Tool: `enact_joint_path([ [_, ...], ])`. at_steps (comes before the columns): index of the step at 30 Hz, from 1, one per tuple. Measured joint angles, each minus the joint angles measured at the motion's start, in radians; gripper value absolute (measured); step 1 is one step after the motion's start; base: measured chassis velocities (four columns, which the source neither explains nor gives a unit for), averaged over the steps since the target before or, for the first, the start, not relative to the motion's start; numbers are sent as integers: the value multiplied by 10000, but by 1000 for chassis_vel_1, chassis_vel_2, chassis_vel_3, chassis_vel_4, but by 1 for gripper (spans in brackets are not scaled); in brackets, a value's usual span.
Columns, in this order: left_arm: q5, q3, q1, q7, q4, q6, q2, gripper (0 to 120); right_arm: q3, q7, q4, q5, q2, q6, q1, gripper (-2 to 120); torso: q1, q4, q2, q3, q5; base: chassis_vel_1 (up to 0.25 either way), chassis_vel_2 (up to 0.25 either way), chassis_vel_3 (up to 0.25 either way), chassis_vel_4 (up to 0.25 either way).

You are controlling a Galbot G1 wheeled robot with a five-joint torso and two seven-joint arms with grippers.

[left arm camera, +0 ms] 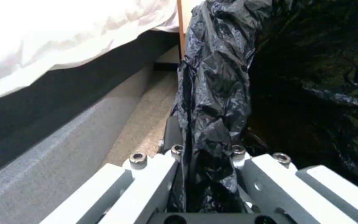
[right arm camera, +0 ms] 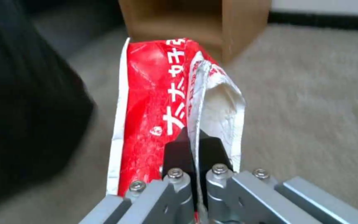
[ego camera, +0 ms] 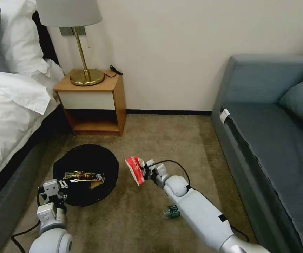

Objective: Pick up the trash bin, then pick up the garbage on the floor and place it into the trash bin.

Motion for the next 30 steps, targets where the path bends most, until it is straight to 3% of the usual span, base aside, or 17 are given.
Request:
enact_joint_path([
  [14,138,96,-57,-16,43,48,-81,1,-96,102,1067,2583,577,2113,221,0,0,1,0,0,-1,0,0,0,0],
  [23,139,84,-17,-25,80,-8,-110,1,-503,-64,2592,3019,447,1823,23,0,0,1,0,0,-1,0,0,0,0],
  [30,130,77,47,-31,49,-58,-127,1,-1197,-344,3052,2397,183,1650,-730,0,0,0,0,0,0,0,0,0,0],
])
